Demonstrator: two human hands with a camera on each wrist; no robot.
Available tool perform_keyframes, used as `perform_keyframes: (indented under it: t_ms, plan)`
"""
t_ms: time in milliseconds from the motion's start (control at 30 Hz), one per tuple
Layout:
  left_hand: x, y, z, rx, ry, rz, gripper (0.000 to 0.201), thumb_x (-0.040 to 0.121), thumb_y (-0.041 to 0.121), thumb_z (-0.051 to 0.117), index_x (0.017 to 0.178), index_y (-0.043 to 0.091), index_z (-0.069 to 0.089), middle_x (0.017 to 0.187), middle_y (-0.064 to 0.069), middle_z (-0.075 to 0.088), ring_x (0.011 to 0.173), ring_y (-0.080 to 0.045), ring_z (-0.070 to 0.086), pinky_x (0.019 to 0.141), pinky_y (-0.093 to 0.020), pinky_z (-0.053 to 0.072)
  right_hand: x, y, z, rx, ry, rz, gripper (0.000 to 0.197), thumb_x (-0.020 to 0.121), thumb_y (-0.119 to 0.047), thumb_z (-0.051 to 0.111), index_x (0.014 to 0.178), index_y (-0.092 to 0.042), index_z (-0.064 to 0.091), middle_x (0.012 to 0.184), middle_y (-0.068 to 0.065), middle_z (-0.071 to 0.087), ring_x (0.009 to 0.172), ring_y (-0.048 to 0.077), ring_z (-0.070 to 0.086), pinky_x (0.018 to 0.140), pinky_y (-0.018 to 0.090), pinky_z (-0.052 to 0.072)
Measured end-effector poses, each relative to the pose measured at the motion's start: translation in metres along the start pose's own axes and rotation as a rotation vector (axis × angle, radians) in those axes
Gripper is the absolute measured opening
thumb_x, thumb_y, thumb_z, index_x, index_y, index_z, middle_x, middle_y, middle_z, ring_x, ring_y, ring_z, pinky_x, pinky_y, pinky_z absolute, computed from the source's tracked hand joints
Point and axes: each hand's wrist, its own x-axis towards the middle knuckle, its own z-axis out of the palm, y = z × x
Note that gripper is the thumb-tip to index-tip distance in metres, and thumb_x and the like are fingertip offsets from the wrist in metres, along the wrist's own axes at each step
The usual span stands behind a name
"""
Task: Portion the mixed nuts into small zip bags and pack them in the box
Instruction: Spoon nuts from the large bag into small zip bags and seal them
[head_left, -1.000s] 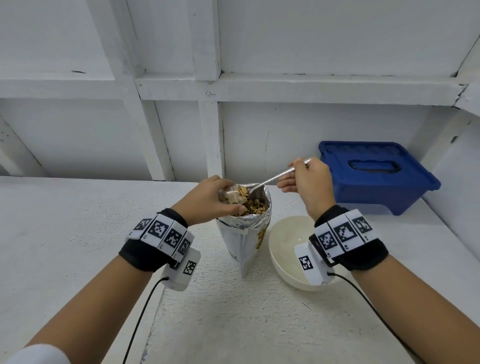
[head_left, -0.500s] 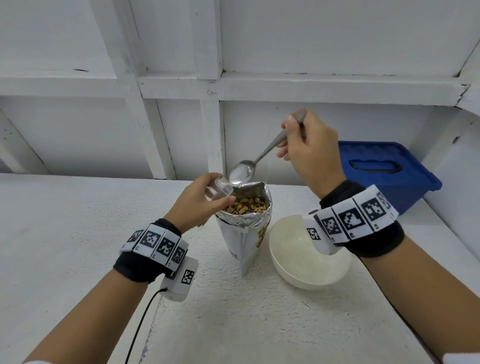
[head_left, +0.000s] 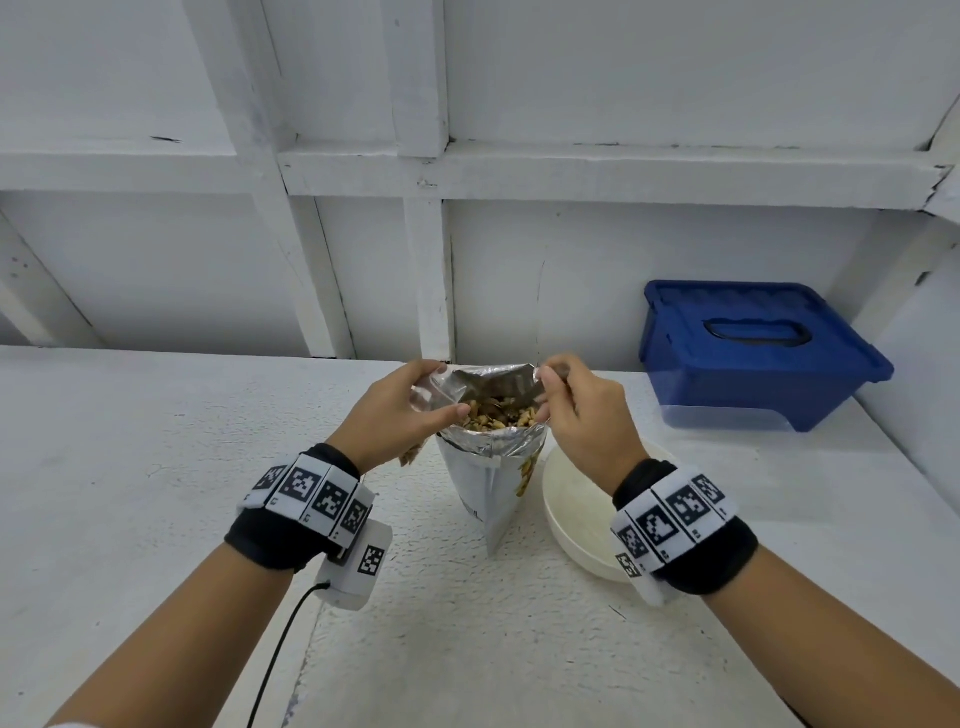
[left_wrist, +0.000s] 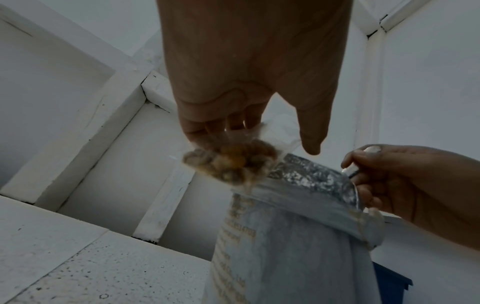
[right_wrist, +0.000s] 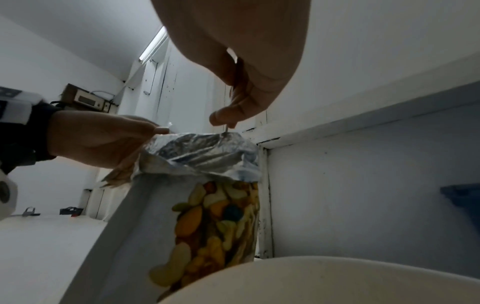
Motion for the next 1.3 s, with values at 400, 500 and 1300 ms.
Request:
perform_keyframes:
  t_ms: [400,500,1300]
  plan:
    - [0.002,-0.003,-0.001,-0.002,-0.028,-0.012,0.061,0.079,0.038,0.068,0.132,0.017,0.045,0.112,0.007,0.050,0.096,-0.009,0.052,0.065,-0.008,0.037,0.016,-0.003,-0.005,0.351,0.089,0.619,0.025,0.098,-0.014,0.039,0.079,-0.009,0.052,0.059,0.011,0.062,0.041,0.010,0.060,0.042,0.019,0.049]
    - [0.003,-0.004,-0.002,0.026,-0.046,-0.007,0.063,0.079,0.039,0.068,0.133,0.016,0.044,0.117,0.003,0.053,0.096,-0.009,0.051,0.066,-0.009,0.038,0.019,0.000,-0.009,0.392,0.132,0.687,0.025,0.098,-0.012,0.039,0.078,-0.010,0.053,0.060,0.012,0.062,0.042,0.010,0.061,0.042,0.019,0.050]
    - [0.024,0.027,-0.008,0.324,-0.274,0.081,0.065,0.079,0.039,0.069,0.133,0.011,0.044,0.122,-0.005,0.055,0.099,-0.014,0.049,0.086,-0.026,0.041,0.040,-0.007,-0.044,0.455,0.231,0.653,0.024,0.098,-0.011,0.039,0.077,-0.012,0.050,0.063,0.012,0.060,0.039,0.006,0.057,0.041,0.016,0.048]
